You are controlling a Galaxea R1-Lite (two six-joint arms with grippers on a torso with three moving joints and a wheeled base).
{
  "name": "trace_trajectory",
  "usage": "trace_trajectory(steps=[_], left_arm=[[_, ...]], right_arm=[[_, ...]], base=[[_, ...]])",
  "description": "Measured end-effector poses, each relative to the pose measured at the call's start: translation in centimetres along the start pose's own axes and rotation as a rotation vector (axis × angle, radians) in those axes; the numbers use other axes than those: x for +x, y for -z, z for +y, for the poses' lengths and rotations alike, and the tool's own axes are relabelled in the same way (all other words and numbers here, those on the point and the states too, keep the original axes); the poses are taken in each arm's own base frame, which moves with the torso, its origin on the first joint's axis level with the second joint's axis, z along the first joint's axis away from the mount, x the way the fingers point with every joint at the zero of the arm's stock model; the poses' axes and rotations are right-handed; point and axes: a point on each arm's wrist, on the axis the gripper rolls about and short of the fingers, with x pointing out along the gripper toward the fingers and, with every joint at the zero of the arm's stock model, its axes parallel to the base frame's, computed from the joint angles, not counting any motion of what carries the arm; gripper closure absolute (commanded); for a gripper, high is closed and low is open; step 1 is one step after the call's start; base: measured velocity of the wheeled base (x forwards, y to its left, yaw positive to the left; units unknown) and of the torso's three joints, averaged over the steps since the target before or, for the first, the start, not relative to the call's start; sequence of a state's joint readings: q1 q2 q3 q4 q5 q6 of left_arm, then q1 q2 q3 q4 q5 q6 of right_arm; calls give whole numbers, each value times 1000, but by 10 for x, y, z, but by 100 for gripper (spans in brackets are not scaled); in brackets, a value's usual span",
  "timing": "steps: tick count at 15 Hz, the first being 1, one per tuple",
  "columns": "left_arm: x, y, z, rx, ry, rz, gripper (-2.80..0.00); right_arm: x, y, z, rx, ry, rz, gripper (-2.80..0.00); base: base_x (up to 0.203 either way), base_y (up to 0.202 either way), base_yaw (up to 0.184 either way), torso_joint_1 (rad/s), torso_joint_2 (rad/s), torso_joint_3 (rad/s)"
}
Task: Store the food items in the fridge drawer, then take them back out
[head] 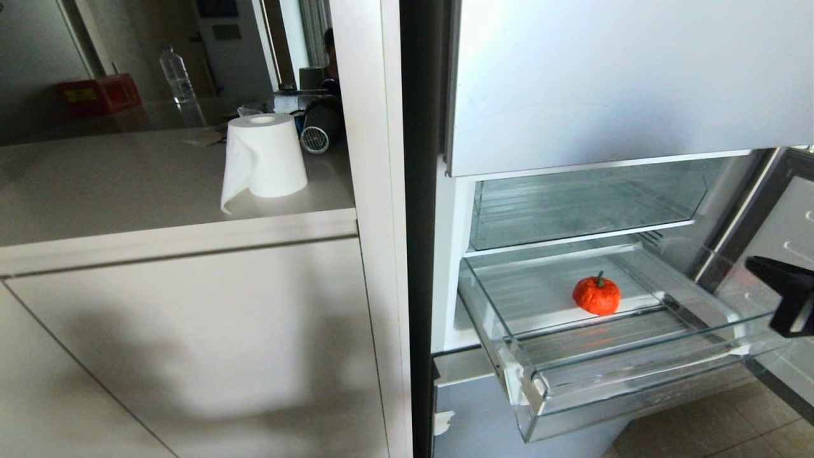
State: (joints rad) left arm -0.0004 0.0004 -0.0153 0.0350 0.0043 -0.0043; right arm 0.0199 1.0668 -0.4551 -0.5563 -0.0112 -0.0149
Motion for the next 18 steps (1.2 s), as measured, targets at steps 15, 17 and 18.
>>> trace_trajectory(steps=[15, 17, 18], left_arm=[[0, 0, 0, 0, 0, 0, 0], [0, 0, 0, 0, 0, 0, 0], [0, 0, 0, 0, 0, 0, 0]], right_arm=[[-158, 151, 2, -125, -31, -49, 0], [-158, 152, 2, -121, -28, -57, 0], [-158, 152, 2, -123, -28, -58, 0]], base=[[0, 0, 0, 0, 0, 0], [0, 0, 0, 0, 0, 0], [0, 0, 0, 0, 0, 0]])
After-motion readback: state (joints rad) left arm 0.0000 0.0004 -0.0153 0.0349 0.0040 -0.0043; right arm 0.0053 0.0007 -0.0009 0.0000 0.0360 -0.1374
